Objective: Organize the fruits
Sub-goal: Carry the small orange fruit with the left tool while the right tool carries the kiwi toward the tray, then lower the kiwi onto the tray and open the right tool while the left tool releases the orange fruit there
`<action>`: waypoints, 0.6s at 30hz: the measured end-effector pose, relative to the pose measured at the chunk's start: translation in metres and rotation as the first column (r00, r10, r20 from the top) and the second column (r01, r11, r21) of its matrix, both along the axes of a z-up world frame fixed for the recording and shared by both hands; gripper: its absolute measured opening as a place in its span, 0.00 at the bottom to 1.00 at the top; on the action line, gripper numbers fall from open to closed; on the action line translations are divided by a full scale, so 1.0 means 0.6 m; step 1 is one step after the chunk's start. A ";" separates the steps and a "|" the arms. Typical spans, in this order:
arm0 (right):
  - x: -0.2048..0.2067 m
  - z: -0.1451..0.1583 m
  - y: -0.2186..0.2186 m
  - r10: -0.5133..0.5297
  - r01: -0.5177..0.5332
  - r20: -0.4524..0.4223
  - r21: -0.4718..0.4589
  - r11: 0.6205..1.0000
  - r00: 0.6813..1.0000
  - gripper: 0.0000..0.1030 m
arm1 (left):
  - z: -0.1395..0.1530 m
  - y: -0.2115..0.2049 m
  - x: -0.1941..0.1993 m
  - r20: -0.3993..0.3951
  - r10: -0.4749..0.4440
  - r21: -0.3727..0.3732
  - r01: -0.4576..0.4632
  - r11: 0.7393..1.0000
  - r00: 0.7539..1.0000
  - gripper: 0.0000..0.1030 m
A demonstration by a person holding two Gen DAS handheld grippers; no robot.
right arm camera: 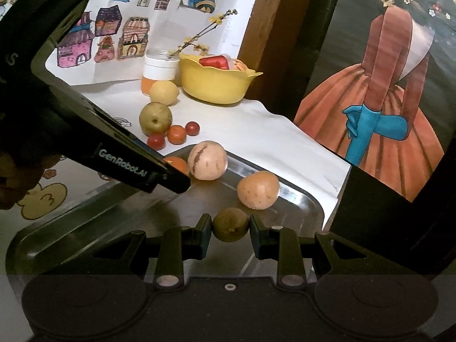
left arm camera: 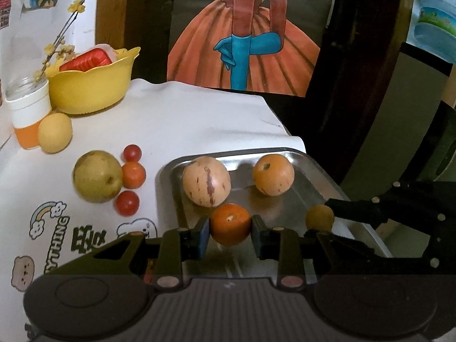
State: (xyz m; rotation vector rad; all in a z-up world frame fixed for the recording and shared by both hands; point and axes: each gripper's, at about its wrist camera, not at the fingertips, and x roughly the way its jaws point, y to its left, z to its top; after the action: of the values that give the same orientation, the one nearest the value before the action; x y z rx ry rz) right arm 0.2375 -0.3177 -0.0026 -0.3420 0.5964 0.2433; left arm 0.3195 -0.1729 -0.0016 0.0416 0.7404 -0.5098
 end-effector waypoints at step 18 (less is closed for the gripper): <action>0.012 -0.019 -0.007 -0.032 0.032 -0.007 -0.002 0.999 0.999 0.30 | -0.010 -0.015 0.018 0.001 0.009 0.028 -0.009 1.000 1.000 0.33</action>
State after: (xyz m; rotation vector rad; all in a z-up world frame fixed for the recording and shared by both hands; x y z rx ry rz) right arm 0.2445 -0.3220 -0.0143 -0.3329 0.6087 0.2135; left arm 0.3300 -0.1821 -0.0077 0.0647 0.7466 -0.4911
